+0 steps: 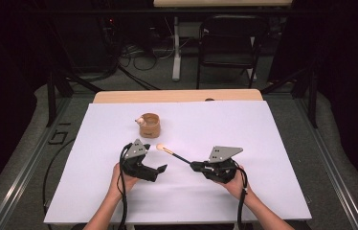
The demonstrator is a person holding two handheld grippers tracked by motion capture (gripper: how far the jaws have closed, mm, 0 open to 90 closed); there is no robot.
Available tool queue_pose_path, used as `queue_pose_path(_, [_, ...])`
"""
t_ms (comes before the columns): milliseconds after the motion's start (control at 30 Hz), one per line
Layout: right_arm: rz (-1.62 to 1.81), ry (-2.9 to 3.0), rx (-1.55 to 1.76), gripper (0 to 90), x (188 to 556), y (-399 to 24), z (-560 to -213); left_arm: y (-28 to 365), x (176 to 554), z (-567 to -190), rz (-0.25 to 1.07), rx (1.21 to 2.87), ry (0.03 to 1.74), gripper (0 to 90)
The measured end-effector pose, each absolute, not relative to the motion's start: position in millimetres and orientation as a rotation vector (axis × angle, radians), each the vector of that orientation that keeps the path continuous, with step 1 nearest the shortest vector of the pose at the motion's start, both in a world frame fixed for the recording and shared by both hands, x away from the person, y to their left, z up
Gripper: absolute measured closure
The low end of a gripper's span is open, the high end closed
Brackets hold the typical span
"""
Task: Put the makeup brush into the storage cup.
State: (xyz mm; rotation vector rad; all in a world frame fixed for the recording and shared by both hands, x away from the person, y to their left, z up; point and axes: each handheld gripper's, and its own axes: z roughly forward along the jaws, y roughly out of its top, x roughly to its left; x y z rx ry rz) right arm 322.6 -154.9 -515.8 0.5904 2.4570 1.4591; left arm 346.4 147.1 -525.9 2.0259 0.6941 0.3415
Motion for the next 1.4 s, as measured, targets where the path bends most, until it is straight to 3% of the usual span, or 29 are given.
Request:
queue_pose_path(167, [1.481, 2.429, 0.610, 85.5, 325.7, -149.5, -516.1, 146.0, 348.5, -527.4, 0.308, 2.010, 0.705, 0.8])
queue_pose_path(367, [1.498, 2.399, 0.624, 85.5, 325.6, -142.9, -516.5, 144.3, 348.8, -526.1, 0.255, 1.956, 0.700, 10.6])
queue_pose_path(767, [1.504, 2.379, 0.640, 85.4, 328.6, -139.2, -519.7, 133.3, 349.9, -523.3, 0.223, 1.915, 0.686, 16.1])
queue_pose_path(1233, [1.488, 2.397, 0.692, 85.3, 336.6, -122.5, -533.5, 133.0, 353.8, -523.5, 0.180, 1.813, 0.705, 48.1])
queue_pose_path(1400, [1.474, 2.404, 0.693, 85.3, 336.0, -118.9, -537.2, 132.4, 353.5, -524.3, 0.163, 1.803, 0.699, 54.4])
